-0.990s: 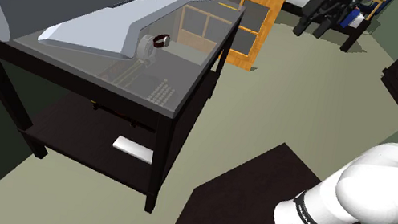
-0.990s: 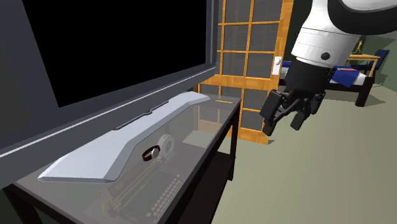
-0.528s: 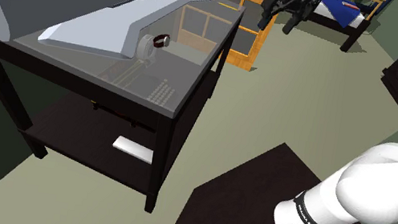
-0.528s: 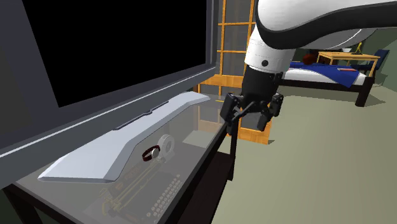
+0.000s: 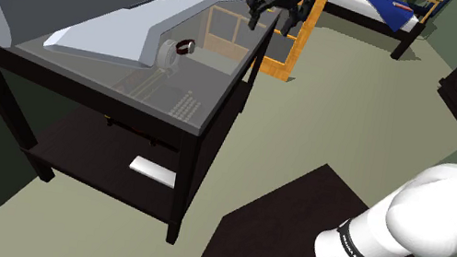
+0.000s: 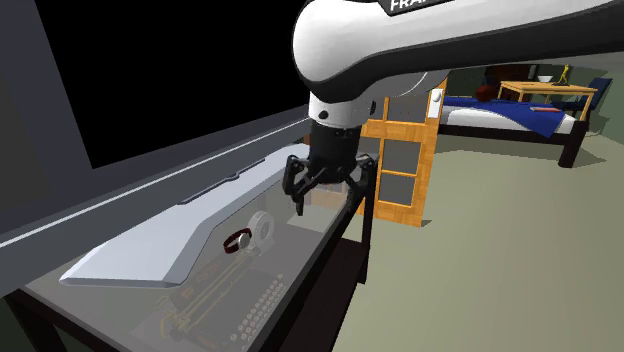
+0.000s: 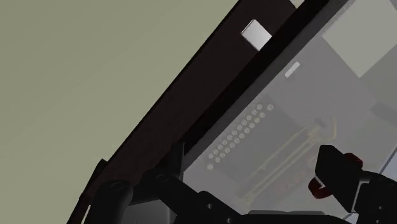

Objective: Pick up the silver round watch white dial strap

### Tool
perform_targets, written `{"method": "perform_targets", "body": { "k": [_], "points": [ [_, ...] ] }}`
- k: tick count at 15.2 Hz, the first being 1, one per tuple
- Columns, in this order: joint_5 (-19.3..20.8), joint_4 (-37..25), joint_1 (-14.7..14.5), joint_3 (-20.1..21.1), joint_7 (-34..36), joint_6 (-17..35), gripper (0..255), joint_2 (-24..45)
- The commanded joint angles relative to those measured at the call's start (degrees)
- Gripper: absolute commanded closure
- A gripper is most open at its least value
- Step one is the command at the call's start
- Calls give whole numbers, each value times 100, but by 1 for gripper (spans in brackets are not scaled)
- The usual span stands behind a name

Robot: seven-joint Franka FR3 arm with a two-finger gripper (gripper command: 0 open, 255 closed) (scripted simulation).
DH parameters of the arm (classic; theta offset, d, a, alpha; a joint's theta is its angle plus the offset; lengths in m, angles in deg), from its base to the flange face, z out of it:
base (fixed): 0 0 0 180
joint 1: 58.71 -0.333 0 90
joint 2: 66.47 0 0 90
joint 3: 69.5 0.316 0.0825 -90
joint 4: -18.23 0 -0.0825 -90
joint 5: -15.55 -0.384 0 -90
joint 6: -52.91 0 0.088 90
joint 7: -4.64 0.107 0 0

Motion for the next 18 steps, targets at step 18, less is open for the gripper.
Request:
{"method": "perform_targets", "body": {
  "k": [18],
  "points": [
    [780, -3287, -456, 557, 2125, -95, 0, 3702]
  ]
}}
